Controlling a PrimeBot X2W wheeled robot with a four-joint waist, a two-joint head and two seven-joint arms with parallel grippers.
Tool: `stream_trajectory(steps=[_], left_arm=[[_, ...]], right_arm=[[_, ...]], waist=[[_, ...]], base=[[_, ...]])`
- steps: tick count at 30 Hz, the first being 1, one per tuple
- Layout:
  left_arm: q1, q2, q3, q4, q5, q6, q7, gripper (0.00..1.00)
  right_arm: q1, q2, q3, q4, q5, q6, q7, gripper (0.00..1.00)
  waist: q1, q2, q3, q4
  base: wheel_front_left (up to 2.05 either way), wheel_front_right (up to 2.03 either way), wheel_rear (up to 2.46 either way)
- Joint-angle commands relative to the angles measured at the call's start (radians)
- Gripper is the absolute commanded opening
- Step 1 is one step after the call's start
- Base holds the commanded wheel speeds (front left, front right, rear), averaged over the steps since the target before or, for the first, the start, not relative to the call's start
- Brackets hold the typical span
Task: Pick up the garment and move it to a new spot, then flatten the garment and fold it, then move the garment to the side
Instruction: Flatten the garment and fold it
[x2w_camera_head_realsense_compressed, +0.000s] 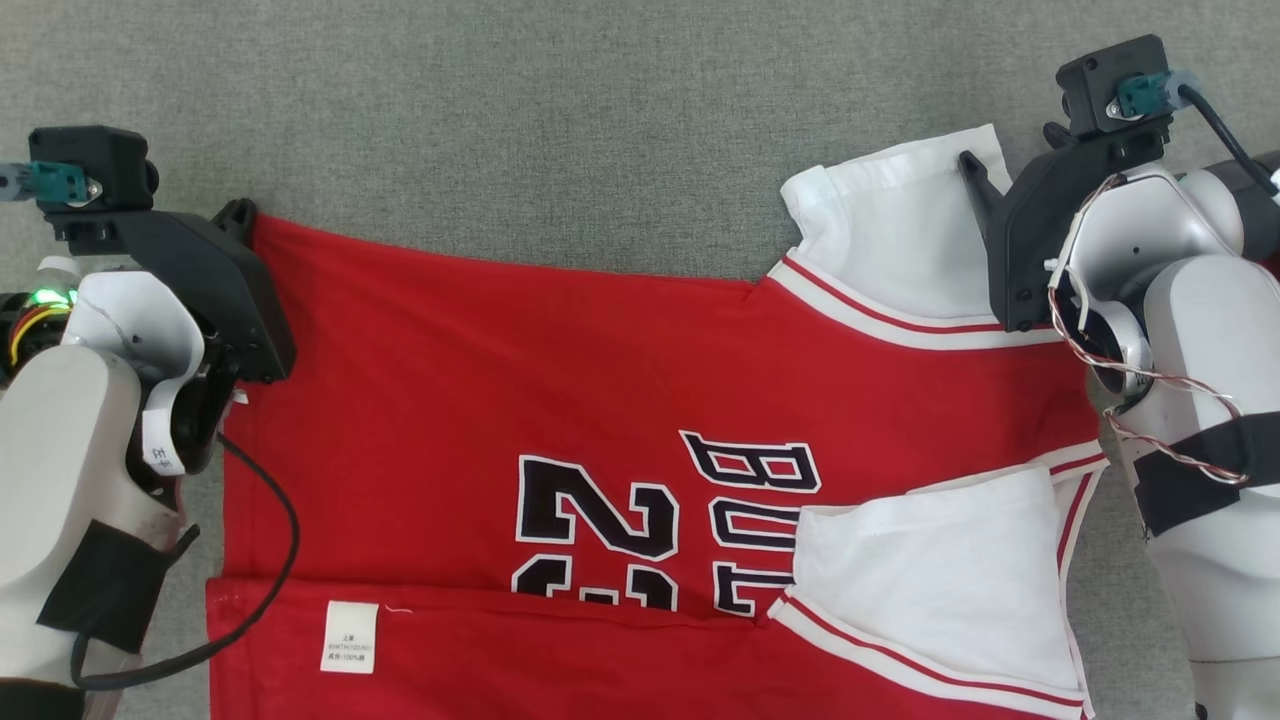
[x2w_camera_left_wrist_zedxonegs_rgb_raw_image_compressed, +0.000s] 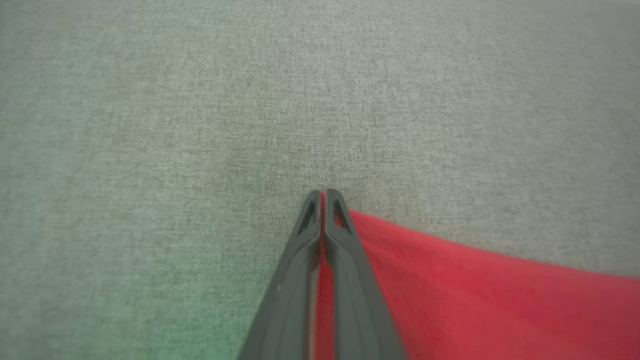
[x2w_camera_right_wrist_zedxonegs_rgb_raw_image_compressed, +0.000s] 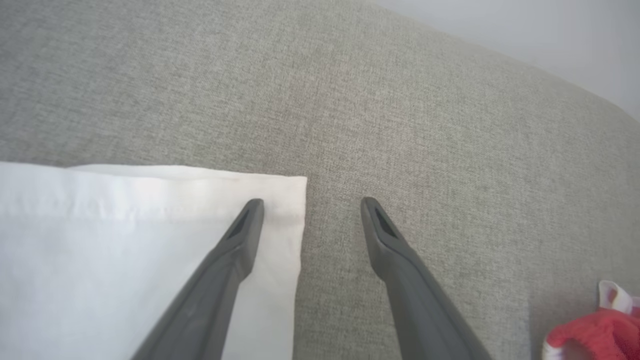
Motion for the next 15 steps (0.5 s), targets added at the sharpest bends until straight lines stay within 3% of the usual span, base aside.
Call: stream_trajectory(steps=[1, 7, 8, 9, 10, 12, 13, 15], left_arm=[[0.011, -0.002, -0.009, 0.022, -0.003, 0.004, 0.007, 0.0], [0.012, -0.01, -0.015, 0.023, -0.01, 0.0, 0.005, 0.0], [0.013, -0.012, -0.016, 0.023, -0.011, -0.001, 0.004, 0.0], [0.014, -0.014, -0.016, 0.023, -0.013, -0.002, 0.001, 0.0], [0.015, -0.015, -0.016, 0.024, -0.014, -0.004, 0.0, 0.0], [0.018, -0.016, -0.015, 0.025, -0.016, -0.003, -0.008, 0.0], [0.021, -0.017, -0.015, 0.025, -0.017, -0.003, -0.014, 0.0], [0.024, -0.021, -0.013, 0.023, -0.017, -0.006, -0.033, 0.0]], right_arm=[[-0.011, 0.007, 0.001, 0.006, -0.002, 0.003, -0.005, 1.0], [-0.044, 0.011, 0.023, 0.067, 0.004, 0.003, 0.058, 0.98], [-0.047, 0.009, 0.028, 0.074, 0.006, 0.003, 0.073, 0.75], [-0.051, 0.008, 0.033, 0.077, 0.008, 0.003, 0.083, 0.6], [-0.056, 0.006, 0.036, 0.078, 0.009, 0.003, 0.089, 0.44], [-0.058, 0.0, 0.042, 0.078, 0.013, 0.003, 0.098, 0.26], [-0.056, -0.003, 0.045, 0.077, 0.015, 0.003, 0.099, 0.04], [-0.053, -0.012, 0.049, 0.073, 0.013, 0.003, 0.084, 0.0]], waist=[[0.0, 0.0, 0.001, 0.003], [0.0, 0.0, -0.001, 0.018], [0.0, 0.0, -0.002, 0.021], [0.0, 0.0, -0.003, 0.023], [0.0, 0.0, -0.003, 0.025], [0.0, 0.0, -0.006, 0.028], [0.0, 0.0, -0.009, 0.029], [0.0, 0.0, -0.015, 0.031]], base=[[0.0, 0.0, 0.0], [0.0, 0.0, 0.0], [0.0, 0.0, 0.0], [0.0, 0.0, 0.0], [0.0, 0.0, 0.0], [0.0, 0.0, 0.0], [0.0, 0.0, 0.0], [0.0, 0.0, 0.0]])
